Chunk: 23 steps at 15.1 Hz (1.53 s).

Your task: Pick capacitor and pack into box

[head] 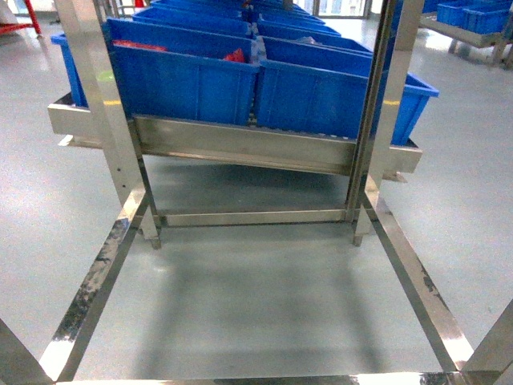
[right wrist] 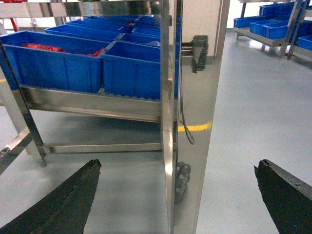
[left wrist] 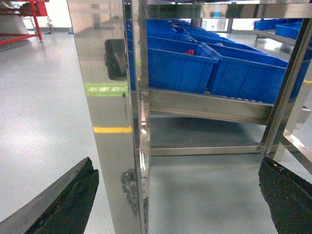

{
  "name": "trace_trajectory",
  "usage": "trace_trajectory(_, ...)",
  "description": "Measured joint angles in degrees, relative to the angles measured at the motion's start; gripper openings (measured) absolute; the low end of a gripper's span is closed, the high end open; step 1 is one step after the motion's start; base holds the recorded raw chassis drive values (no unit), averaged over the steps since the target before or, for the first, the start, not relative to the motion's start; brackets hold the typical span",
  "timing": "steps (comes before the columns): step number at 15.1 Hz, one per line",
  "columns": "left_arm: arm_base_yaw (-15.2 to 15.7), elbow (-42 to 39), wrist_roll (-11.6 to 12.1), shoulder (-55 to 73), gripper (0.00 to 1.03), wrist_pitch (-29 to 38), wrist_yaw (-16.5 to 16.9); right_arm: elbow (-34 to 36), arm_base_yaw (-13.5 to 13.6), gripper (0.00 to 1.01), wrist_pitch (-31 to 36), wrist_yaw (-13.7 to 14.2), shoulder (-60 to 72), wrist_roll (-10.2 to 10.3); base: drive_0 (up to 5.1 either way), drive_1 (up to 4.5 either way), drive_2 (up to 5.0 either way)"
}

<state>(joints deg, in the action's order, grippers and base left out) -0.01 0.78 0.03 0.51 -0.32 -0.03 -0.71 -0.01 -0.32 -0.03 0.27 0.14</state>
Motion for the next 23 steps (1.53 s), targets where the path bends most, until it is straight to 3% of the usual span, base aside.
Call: trace_trajectory(23, 0.00, 0.00, 0.00, 0.00, 0.98, 0.00, 0.07, 0.00, 0.00, 0.98, 0.09, 0.07, 0.00, -0.02, 0.0, 0.00, 0.0)
